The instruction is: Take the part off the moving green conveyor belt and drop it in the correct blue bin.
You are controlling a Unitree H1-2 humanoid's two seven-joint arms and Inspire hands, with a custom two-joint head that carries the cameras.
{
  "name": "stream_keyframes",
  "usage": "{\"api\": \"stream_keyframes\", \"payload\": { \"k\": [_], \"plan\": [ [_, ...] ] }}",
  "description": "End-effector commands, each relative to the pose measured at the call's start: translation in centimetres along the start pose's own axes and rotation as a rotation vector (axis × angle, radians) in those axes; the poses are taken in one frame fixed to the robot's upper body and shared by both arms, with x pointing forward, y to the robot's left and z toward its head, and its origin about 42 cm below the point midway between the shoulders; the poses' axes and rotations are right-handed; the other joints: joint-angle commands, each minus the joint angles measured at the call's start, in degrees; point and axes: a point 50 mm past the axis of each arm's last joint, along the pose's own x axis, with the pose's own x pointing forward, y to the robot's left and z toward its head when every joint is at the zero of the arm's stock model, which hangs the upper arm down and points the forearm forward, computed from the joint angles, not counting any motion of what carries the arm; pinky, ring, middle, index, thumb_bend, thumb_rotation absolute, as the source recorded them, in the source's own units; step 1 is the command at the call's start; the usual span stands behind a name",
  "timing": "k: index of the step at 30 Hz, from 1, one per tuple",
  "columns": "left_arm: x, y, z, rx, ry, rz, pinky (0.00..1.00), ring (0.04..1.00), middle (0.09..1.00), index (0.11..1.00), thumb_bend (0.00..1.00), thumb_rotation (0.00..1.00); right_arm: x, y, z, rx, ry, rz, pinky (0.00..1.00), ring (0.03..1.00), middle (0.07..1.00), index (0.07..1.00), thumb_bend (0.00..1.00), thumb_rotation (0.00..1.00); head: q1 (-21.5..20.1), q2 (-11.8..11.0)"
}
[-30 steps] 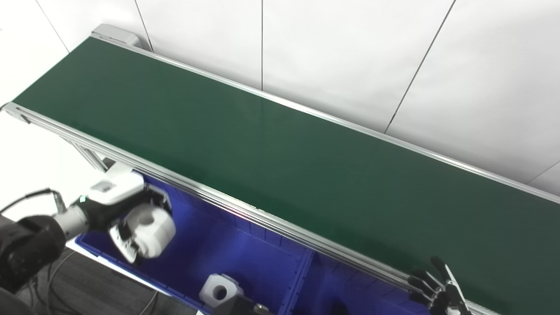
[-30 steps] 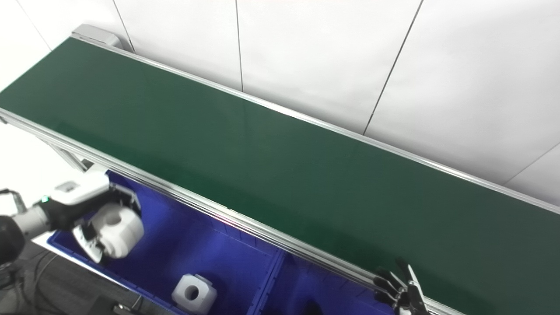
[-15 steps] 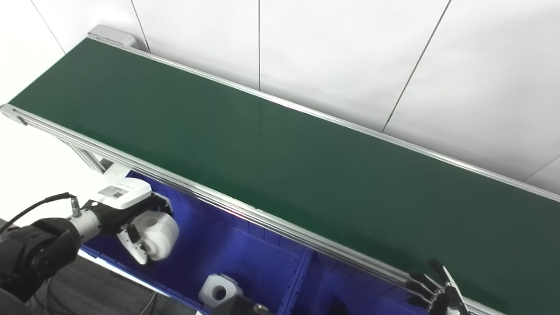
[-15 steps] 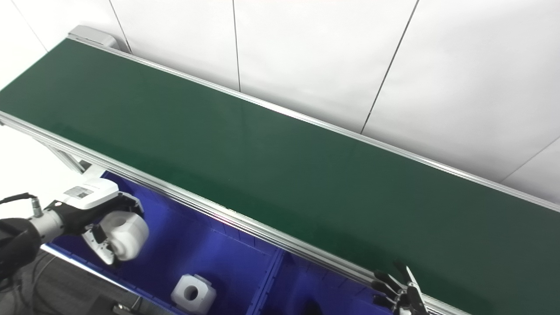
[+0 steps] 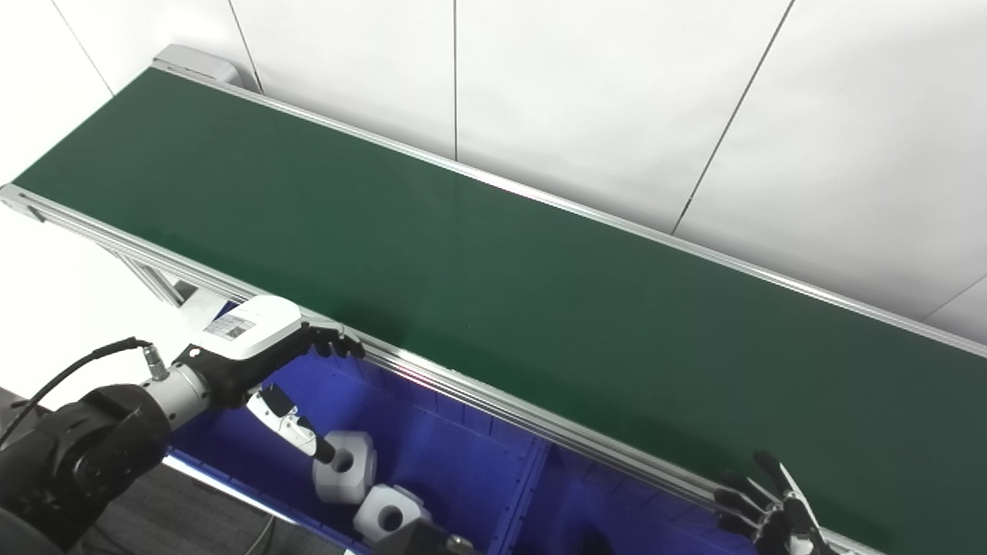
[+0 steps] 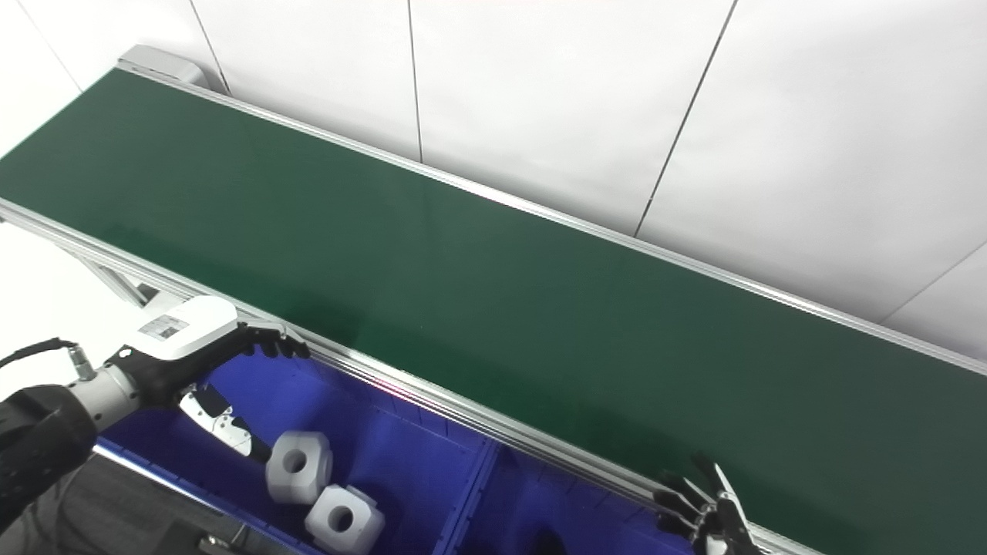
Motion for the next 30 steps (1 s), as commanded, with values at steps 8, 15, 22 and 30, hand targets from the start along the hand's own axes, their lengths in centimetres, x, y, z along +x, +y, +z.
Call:
{"api": "stream_keyframes", "payload": {
  "k": [8,15,22,30],
  "plan": [
    [0.8,3.0,5.2,-0.445,-0.314,0.204,0.65,0.727,0.750,0.745,0.86,0.55,0.9,0.3,2.1,-0.034,-0.254,-0.076,0.68,0.755,0.813,0.913,0.87,1.00,-11.01,0.17],
    [2.5,4.6,7.5,-0.652,-0.457,0.366,0.69,0.753,0.787,0.773,0.88,0.60,0.1,1.6,5.1,0.023,-0.380,-0.135,0.71,0.765,0.836,0.905,0.86,1.00,-20.88,0.43],
    [4.3,6.2,10.0,-0.828,-0.621,0.469,0.73,0.770,0.804,0.808,0.93,0.61,-1.9,2.7,8.6,0.006,-0.506,-0.188,0.70,0.769,0.834,0.894,0.80,1.00,-26.97,1.19],
    [3.5,4.9,13.6,-0.892,-0.690,0.470,0.75,0.800,0.853,0.864,0.93,0.64,-5.6,2.5,11.4,-0.041,-0.616,-0.282,0.68,0.738,0.813,0.887,0.85,1.00,-29.63,1.46]
  ]
}}
